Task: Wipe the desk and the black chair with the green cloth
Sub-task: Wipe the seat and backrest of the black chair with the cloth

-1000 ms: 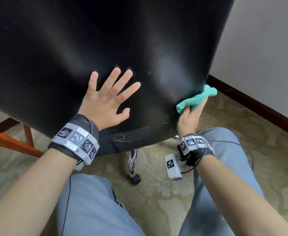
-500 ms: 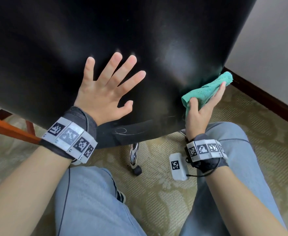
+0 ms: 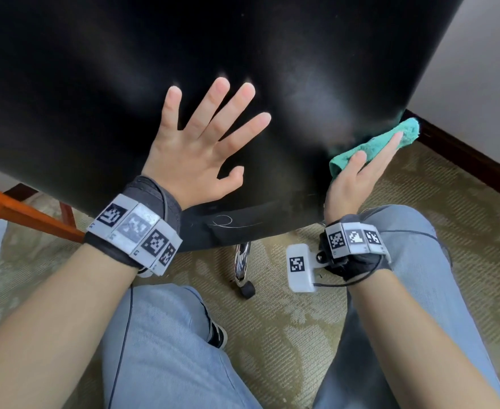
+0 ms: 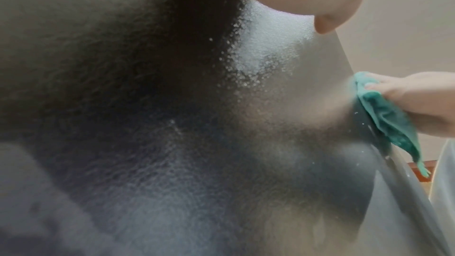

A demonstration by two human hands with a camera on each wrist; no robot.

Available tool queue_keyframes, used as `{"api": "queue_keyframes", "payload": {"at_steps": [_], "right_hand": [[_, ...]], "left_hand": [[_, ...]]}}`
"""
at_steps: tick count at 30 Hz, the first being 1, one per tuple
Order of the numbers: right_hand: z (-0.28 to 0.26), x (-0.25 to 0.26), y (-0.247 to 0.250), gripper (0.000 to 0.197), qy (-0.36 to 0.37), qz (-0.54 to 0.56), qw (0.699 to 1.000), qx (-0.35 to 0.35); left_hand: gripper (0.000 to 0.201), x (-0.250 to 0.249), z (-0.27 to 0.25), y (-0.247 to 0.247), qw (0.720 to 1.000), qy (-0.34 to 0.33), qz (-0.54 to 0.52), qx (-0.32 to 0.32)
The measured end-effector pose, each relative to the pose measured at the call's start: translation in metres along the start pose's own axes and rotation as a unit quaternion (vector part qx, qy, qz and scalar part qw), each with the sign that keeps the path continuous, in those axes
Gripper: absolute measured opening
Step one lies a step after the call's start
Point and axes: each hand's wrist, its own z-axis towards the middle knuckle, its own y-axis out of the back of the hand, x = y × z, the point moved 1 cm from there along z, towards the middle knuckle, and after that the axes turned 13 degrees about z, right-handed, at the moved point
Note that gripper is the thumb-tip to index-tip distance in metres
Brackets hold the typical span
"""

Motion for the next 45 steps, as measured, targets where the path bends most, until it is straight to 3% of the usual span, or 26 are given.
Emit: {"api": "queue_keyframes", "payload": {"at_steps": [3, 8, 12, 14, 18, 23, 28, 32, 34, 37, 40, 45], "right_hand": [[-0.013, -0.025, 0.01, 0.057, -0.032, -0.039, 0.999, 0.004], [-0.038, -0.061, 0.029, 0.056, -0.148, -0.085, 0.985, -0.002], [-0.034, -0.056, 0.027, 0.055, -0.207, -0.058, 0.976, -0.041], [-0.029, -0.04, 0.02, 0.051, -0.198, -0.026, 0.978, -0.053], [-0.024, -0.008, 0.001, 0.052, -0.092, 0.017, 0.996, 0.006], [-0.026, -0.029, 0.005, 0.057, -0.089, -0.017, 0.996, 0.022], [-0.033, -0.069, 0.029, 0.056, -0.257, -0.051, 0.965, -0.033], [-0.026, -0.059, 0.023, 0.055, -0.307, -0.038, 0.95, -0.042], [-0.033, -0.041, 0.013, 0.056, -0.285, -0.022, 0.958, -0.034], [-0.055, -0.007, -0.004, 0.056, -0.17, 0.017, 0.984, 0.041], [-0.065, 0.023, -0.017, 0.058, -0.106, 0.029, 0.988, 0.11], [-0.028, 0.053, -0.022, 0.061, -0.054, 0.067, 0.993, 0.083]], "left_hand": [[0.086, -0.001, 0.0, 0.001, 1.0, 0.006, 0.005, 0.0], [0.084, 0.0, -0.002, 0.004, 1.0, 0.011, -0.004, 0.01], [0.085, 0.0, 0.0, 0.004, 1.0, 0.006, 0.004, 0.015], [0.085, 0.0, 0.0, 0.004, 1.0, 0.008, 0.006, 0.016], [0.084, 0.0, 0.0, 0.004, 1.0, 0.008, 0.005, 0.013], [0.084, -0.001, 0.001, 0.005, 1.0, 0.006, 0.0, 0.022], [0.085, 0.0, 0.003, 0.008, 0.999, 0.007, -0.011, 0.036], [0.087, -0.001, 0.002, 0.009, 0.999, 0.008, -0.005, 0.04], [0.087, -0.001, 0.002, 0.009, 0.999, 0.011, -0.008, 0.041], [0.087, -0.001, 0.003, 0.009, 0.999, 0.013, -0.01, 0.042], [0.086, -0.001, 0.003, 0.01, 0.999, 0.004, -0.002, 0.045], [0.084, -0.002, 0.006, 0.011, 0.998, -0.004, -0.003, 0.055]]}}
